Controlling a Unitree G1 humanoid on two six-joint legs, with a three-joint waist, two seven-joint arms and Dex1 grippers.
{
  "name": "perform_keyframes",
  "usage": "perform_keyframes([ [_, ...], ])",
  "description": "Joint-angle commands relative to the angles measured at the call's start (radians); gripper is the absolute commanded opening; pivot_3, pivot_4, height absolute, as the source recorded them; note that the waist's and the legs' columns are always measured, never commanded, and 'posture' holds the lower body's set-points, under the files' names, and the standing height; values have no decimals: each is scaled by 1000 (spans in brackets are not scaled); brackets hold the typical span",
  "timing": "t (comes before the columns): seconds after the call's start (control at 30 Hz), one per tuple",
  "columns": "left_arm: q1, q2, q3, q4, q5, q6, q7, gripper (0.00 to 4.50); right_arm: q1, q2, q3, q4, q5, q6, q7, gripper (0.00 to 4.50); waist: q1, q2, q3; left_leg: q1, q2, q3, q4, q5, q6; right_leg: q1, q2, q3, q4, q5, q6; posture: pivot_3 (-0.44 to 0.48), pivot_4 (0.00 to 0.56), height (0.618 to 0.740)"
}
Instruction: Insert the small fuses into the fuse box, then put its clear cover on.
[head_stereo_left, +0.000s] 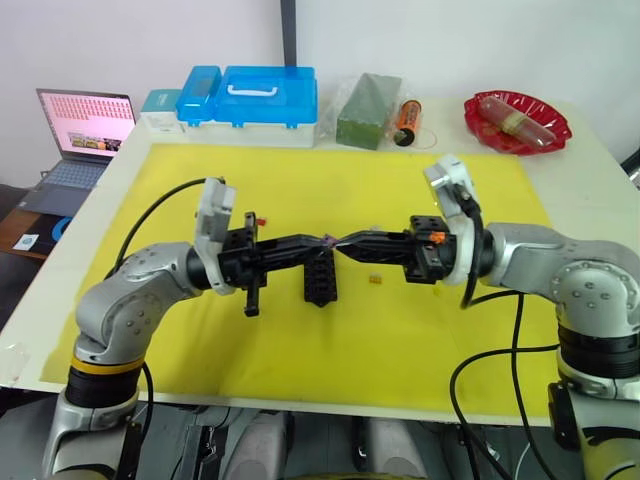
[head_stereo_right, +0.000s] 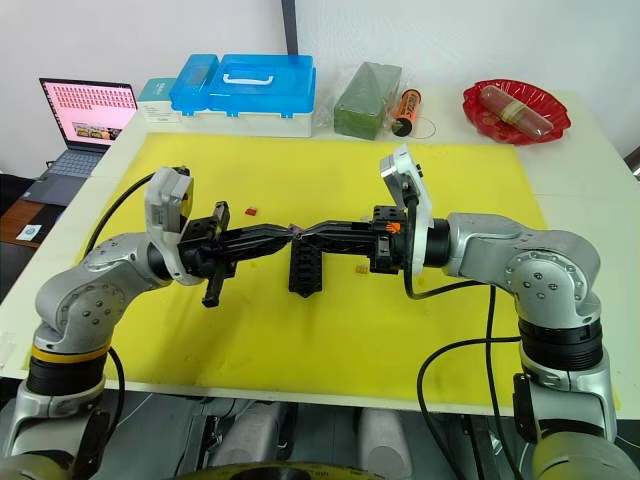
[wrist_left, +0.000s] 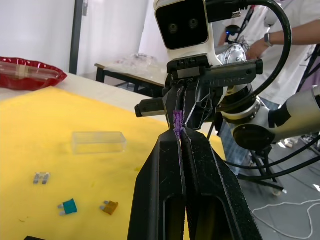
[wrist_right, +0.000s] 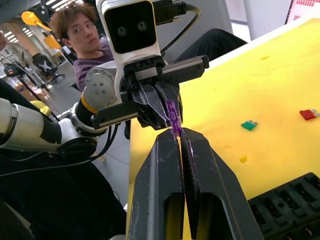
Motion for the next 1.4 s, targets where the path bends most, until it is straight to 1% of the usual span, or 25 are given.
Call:
perform_keyframes([
  [0.03, 3, 7, 5, -41, -17, -8, -1, 0, -16, -9, -29, -13, 33, -8, 0, 27, 1, 0, 0, 0, 0, 0, 0, 0, 0, 0, 0, 0, 0, 0, 0, 0, 150, 740],
  [0.2, 4, 15, 3, -43, -5, -13, 2, 0, -20, -10, -23, -14, 26, -9, 3, 27, 1, 0, 0, 0, 0, 0, 0, 0, 0, 1, 0, 0, -2, 0, 0, 0, 150, 740],
  [0.27, 12, 22, 2, -52, -10, -4, 2, 461, -22, -11, -18, -18, 20, -11, 6, 0, 0, 0, 0, 0, 0, 0, 0, 0, 1, 1, 0, 0, -3, 1, 1, 0, 150, 740],
  [0.3, 17, 26, 4, -56, -12, -3, 3, 588, -24, -10, -16, -18, 18, -12, 7, 0, 0, 0, 0, 0, 0, 0, 0, 0, 1, 1, 0, 0, -4, 1, 1, 0, 150, 740],
  [0.37, 36, 42, 17, -62, -12, -4, -1, 1246, -26, -14, -10, -20, 3, -18, 13, 0, 0, 0, 0, -1, 0, 0, 0, -1, 2, 1, 0, 0, -5, 1, 1, 0, 150, 740],
  [0.4, 44, 50, 23, -65, -13, -5, -3, 1655, -26, -15, -8, -22, -2, -21, 15, 0, -1, 0, 0, -1, 0, 0, -1, -1, 2, 1, 0, 0, -5, 1, 1, 0, 150, 740],
  [0.47, 81, 83, 48, -67, -11, -11, -17, 2356, -29, -23, 2, -27, -27, -31, 29, 0, -1, 0, 0, -1, 0, 0, -1, -1, 2, 1, 0, 0, -5, 1, 1, 0, 150, 740],
  [0.57, 163, 151, 52, -66, 96, -134, -109, 3408, -43, -54, 50, -41, -118, -70, 72, 0, -2, 1, 1, -1, 0, 0, -1, -1, 2, 1, 0, 0, -6, 1, 1, 0, 150, 740],
  [0.6, 189, 162, 56, -64, 121, -170, -126, 3839, -46, -75, 81, -50, -170, -102, 101, 0, -1, 1, 1, -1, 0, 1, -2, -1, 2, 1, 0, 0, -6, 1, 1, 0, 150, 740],
  [0.67, 258, 180, 60, -64, 158, -230, -160, 4474, -60, -110, 155, -58, -278, -160, 143, 0, 0, 2, 1, -1, 0, 1, -2, -1, 2, 1, 0, 0, -7, 1, 0, 0, 150, 740],
  [0.7, 298, 178, 56, -58, 196, -285, -172, 4474, -65, -128, 208, -65, -355, -210, 169, 0, -1, 3, 1, -1, 0, 1, -2, -2, 2, 1, 0, 0, -7, 0, 0, 0, 150, 740],
  [0.77, 364, 176, 30, -47, 261, -374, -204, 4474, -73, -123, 255, -62, -413, -238, 177, 0, 0, 2, 1, -1, 0, 2, -3, -2, 2, 1, -1, 1, -9, 0, 0, 0, 150, 740],
  [0.83, 386, 134, 18, -36, 286, -416, -167, 4474, -76, -127, 304, -68, -487, -278, 190, 0, 2, 3, 2, -2, 2, 2, -4, -2, 2, 0, -1, 1, -9, 0, 0, 0, 150, 740],
  [0.93, 389, 67, -3, -5, 336, -473, -113, 4474, -67, -130, 357, -66, -574, -322, 206, 0, 20, 3, 2, -3, 2, 1, -4, -2, 2, 0, -1, 0, -10, 1, 0, 0, 150, 740],
  [1.1, 386, 12, -59, 58, 416, -557, -92, 4474, -45, -125, 418, -46, -689, -389, 229, 0, 23, 3, 2, -3, 2, 1, -3, -2, 2, 0, -1, 0, -9, 1, 1, 0, 150, 740],
  [1.4, 316, -21, -98, 134, 450, -589, -74, 4474, -18, -123, 432, -35, -763, -425, 287, 0, 21, 3, 2, -3, 0, 1, -2, -2, 2, 0, 0, 0, -8, 2, 2, 0, 150, 740],
])
